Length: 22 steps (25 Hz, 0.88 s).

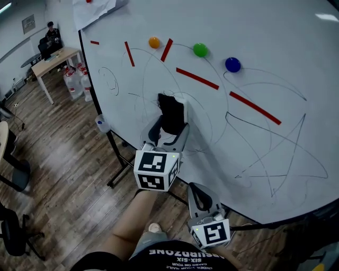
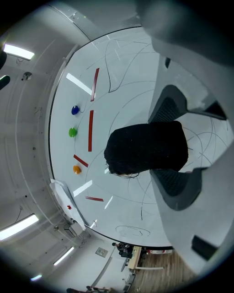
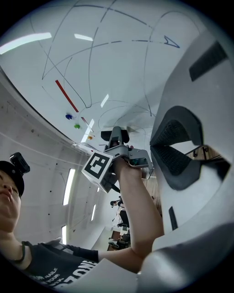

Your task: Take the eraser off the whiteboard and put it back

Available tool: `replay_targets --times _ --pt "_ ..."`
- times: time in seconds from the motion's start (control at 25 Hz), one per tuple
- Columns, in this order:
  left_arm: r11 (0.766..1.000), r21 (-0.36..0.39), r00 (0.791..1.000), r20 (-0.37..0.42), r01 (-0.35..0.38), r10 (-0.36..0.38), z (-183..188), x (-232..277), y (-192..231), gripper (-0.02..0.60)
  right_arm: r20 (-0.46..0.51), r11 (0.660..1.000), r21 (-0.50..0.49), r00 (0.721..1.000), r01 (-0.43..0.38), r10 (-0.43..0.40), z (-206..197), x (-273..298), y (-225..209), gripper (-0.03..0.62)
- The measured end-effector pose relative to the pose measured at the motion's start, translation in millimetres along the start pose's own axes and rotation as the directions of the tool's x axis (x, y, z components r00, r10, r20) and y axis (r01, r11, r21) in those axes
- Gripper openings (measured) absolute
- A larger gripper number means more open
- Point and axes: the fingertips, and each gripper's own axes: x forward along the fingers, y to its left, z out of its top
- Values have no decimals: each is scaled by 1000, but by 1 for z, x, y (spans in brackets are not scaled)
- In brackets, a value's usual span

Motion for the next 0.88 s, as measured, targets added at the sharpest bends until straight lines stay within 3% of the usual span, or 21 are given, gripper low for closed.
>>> replay_targets --times 0.56,0.88 --pt "998 -46 998 -22 53 -54 -2 10 -5 265 -6 1000 15 1000 6 -6 -2 1 1 -2" --pt "998 -56 999 -10 34 -35 -1 8 -5 250 -29 1000 12 1000 7 -7 -8 -4 -1 -2"
